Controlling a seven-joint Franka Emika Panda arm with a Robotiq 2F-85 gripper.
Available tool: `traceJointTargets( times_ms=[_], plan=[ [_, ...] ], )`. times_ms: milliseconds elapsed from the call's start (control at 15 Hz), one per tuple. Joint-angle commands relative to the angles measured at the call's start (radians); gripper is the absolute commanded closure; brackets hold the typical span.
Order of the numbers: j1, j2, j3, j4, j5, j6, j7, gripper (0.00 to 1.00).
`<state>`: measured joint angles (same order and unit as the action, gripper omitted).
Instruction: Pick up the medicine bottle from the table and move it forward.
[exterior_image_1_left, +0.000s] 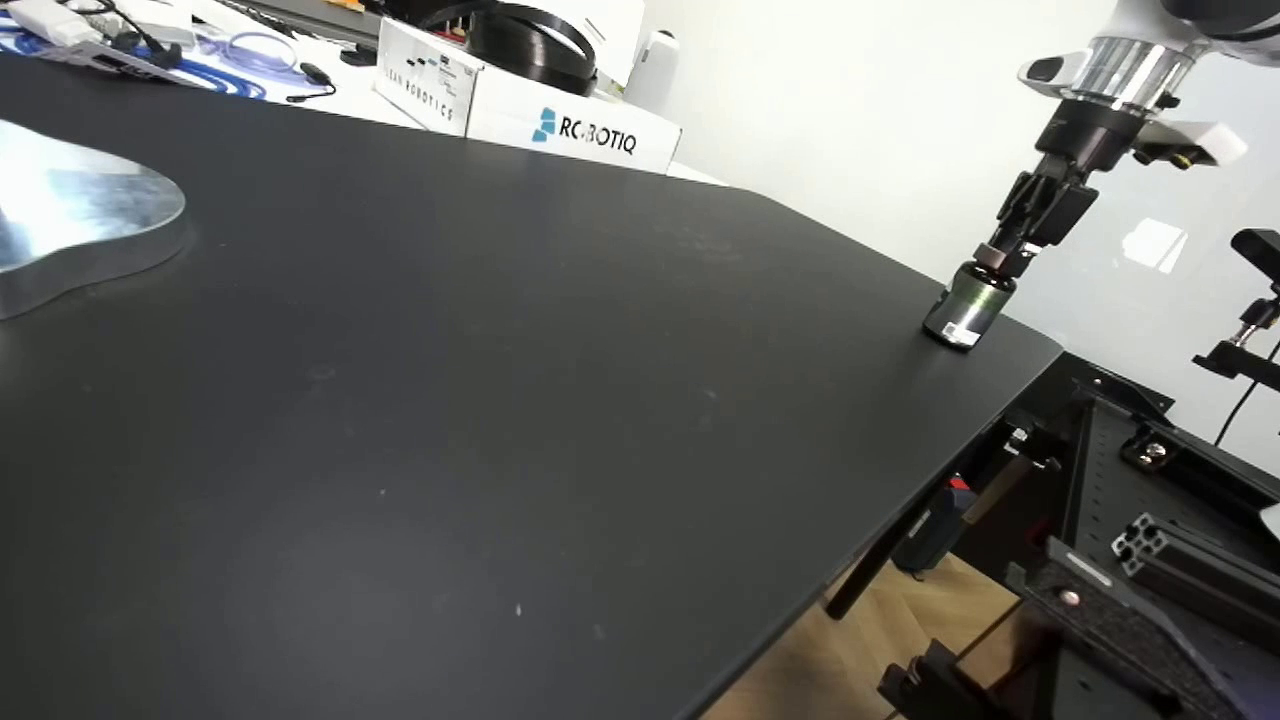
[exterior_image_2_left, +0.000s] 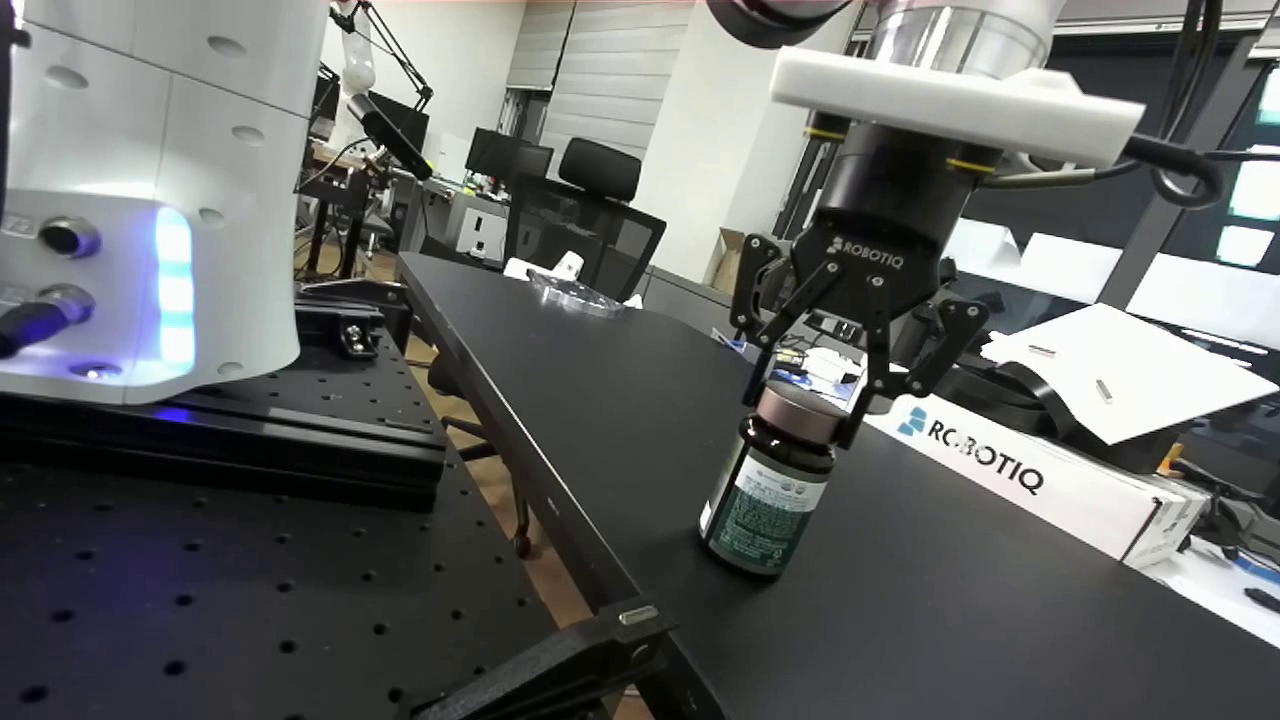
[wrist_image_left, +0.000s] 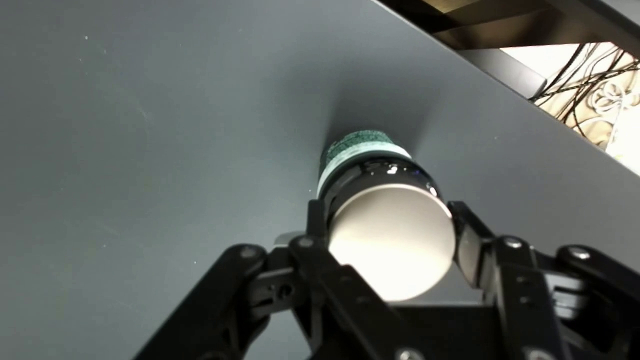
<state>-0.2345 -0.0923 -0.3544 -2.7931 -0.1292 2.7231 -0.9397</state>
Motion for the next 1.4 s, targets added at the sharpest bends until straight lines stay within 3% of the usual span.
traceJointTargets(
  times_ms=[0, 667, 733, 1333],
  plan=[
    [0.03, -0.067, 0.04, 0.002, 0.078, -0.029, -0.026, 0.64],
    [0.084, -0.275, 0.164, 0.018, -0.003, -0.182, 0.057, 0.64],
    [0.09, -0.226, 0.133, 0.018, 0.018, -0.135, 0.019, 0.39],
    [0.096, -0.263, 0.146, 0.017, 0.001, -0.171, 0.027, 0.39]
  ],
)
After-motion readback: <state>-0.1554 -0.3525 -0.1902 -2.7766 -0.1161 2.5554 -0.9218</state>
